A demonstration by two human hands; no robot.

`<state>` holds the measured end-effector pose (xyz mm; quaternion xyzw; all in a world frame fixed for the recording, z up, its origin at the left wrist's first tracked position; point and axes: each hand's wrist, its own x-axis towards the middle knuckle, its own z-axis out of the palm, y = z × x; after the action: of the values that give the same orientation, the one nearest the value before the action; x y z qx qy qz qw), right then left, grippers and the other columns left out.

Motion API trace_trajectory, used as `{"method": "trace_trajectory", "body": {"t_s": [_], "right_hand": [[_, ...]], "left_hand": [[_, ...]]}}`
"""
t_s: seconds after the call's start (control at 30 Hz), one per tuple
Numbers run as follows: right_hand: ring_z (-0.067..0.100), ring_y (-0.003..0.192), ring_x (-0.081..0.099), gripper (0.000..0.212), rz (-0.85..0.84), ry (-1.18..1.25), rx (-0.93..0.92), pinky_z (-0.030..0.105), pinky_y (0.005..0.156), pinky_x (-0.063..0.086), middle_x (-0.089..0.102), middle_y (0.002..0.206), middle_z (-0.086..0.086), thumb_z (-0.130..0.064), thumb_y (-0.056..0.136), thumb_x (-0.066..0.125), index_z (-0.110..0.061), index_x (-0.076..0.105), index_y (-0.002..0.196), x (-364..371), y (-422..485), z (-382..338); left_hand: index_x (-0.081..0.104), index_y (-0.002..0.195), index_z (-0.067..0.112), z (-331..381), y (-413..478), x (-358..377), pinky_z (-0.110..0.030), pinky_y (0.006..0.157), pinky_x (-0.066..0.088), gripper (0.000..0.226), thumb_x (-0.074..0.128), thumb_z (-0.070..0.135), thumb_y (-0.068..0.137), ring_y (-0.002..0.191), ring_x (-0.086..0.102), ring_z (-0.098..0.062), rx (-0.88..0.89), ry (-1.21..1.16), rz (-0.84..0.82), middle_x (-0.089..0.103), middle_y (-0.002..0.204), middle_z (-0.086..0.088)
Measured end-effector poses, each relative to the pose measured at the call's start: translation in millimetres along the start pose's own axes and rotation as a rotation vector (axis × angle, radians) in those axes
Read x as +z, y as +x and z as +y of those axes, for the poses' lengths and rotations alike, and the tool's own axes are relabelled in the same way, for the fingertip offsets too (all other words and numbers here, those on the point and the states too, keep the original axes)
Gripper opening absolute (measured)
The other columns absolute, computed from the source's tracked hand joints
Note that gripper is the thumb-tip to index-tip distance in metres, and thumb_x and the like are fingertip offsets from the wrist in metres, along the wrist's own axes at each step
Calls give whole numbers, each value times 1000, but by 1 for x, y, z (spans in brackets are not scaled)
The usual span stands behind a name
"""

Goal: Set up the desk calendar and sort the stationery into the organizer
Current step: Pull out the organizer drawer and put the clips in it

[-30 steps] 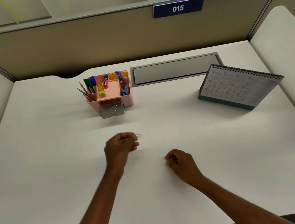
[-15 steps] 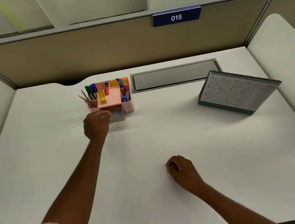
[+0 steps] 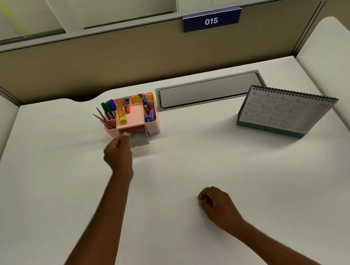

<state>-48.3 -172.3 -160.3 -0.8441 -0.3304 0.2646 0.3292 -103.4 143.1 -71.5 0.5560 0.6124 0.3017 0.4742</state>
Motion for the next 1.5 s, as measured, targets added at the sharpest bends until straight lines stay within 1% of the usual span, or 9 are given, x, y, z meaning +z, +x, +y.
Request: {"method": "trace_trajectory", "body": {"t_s": [0.07, 0.13, 0.23, 0.3, 0.43, 0.63, 1.07, 1.3, 1.5], "right_hand": [[7, 74, 57, 11, 3, -6, -9, 13, 64, 42, 59, 84, -15, -18, 92, 61, -29, 65, 91, 1, -1, 1], [7, 74, 56, 11, 3, -15, -22, 16, 65, 43, 58, 84, -15, -20, 92, 60, -30, 64, 91, 2, -2, 3], [6, 75, 56, 10, -2, -20, -27, 16, 66, 44, 58, 85, -15, -21, 93, 59, -30, 63, 92, 2, -2, 4], [6, 74, 55, 9, 0, -27, -34, 17, 65, 43, 57, 85, -15, -21, 93, 59, -29, 63, 92, 2, -2, 3], [8, 74, 56, 8, 1, -22, -41, 21, 65, 47, 58, 85, -15, -22, 93, 59, -29, 63, 92, 2, -2, 4], [7, 75, 56, 7, -3, -40, -44, 18, 66, 45, 59, 86, -14, -24, 94, 60, -30, 63, 93, 3, -2, 4], [5, 74, 55, 7, -10, -36, -39, 20, 67, 47, 58, 87, -15, -24, 94, 59, -29, 63, 93, 2, -1, 3], [3, 74, 54, 7, -18, -42, -31, 14, 66, 40, 57, 86, -15, -24, 94, 58, -30, 62, 92, 2, 1, 3], [3, 74, 53, 8, -18, -43, -30, 19, 68, 43, 58, 88, -14, -24, 94, 57, -29, 62, 93, 2, 1, 3]], "left_hand": [[73, 90, 14, -6, -11, -1, -24, 50, 45, 20, 66, 32, 92, 59, 59, -15, -311, -292, 0, 66, 73, -1], [68, 101, 12, -13, -21, -1, -26, 55, 48, 27, 53, 34, 100, 65, 61, -17, -531, -554, -69, 65, 82, -4], [56, 131, 7, -22, -27, 0, -36, 82, 57, 49, 42, 46, 105, 99, 68, -28, -658, -805, -177, 65, 114, -14], [50, 142, 8, -23, -28, 3, -45, 102, 53, 62, 41, 55, 103, 118, 64, -35, -689, -912, -204, 59, 131, -18], [43, 152, 11, -17, -28, 8, -51, 115, 42, 77, 39, 67, 99, 135, 53, -40, -701, -1046, -205, 50, 150, -18], [40, 155, 16, -7, -23, 14, -53, 118, 35, 82, 33, 74, 97, 145, 42, -38, -663, -1093, -216, 40, 160, -16], [40, 154, 17, 12, 0, 33, -55, 114, 40, 83, 37, 75, 95, 140, 47, -42, -591, -1143, -326, 42, 158, -17], [37, 156, 18, 13, 4, 38, -54, 114, 40, 82, 36, 74, 96, 140, 48, -40, -572, -1104, -325, 43, 158, -15], [40, 154, 20, 6, 0, 36, -56, 113, 42, 80, 38, 74, 95, 140, 48, -39, -572, -1056, -333, 45, 157, -13]]}}
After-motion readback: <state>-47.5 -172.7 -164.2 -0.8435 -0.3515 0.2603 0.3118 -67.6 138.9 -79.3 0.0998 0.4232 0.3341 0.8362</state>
